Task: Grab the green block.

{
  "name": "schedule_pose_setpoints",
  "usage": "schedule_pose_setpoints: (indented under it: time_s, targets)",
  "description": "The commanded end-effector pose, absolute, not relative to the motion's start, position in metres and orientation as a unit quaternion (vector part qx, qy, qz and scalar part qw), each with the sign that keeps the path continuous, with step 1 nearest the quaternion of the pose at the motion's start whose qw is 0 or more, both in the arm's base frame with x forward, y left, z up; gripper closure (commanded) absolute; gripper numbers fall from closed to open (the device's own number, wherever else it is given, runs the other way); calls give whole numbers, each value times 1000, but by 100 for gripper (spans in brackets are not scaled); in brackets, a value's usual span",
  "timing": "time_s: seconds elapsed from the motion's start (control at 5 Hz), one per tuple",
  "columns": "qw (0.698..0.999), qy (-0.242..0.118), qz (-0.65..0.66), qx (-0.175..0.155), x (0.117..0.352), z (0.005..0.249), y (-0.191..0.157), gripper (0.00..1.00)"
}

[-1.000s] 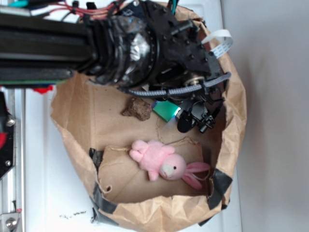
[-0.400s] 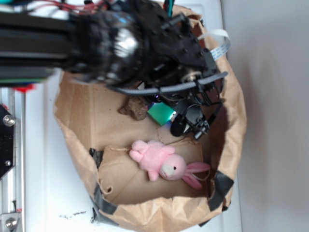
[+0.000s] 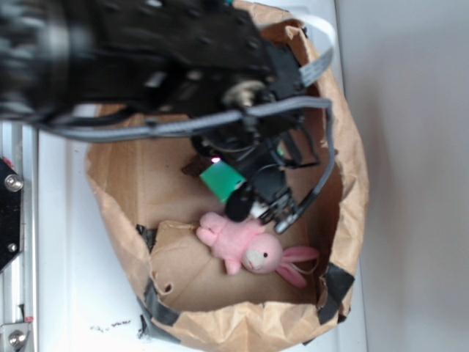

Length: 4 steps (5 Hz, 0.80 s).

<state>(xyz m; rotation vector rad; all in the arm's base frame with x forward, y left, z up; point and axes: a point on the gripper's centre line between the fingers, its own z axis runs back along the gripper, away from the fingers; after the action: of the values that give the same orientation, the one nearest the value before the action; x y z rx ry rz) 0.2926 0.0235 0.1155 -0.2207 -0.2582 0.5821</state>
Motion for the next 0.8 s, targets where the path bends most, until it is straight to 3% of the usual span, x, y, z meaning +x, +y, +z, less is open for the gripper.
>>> schedule_pose_setpoints:
  time_s: [0.0,0.4,0.6]
  targets:
    - [970,-170,162,-69,279,172,15,100]
    - [993,-101,30,-55,281,191,16,100]
    - [991,-114,29,-64,278,194,21,100]
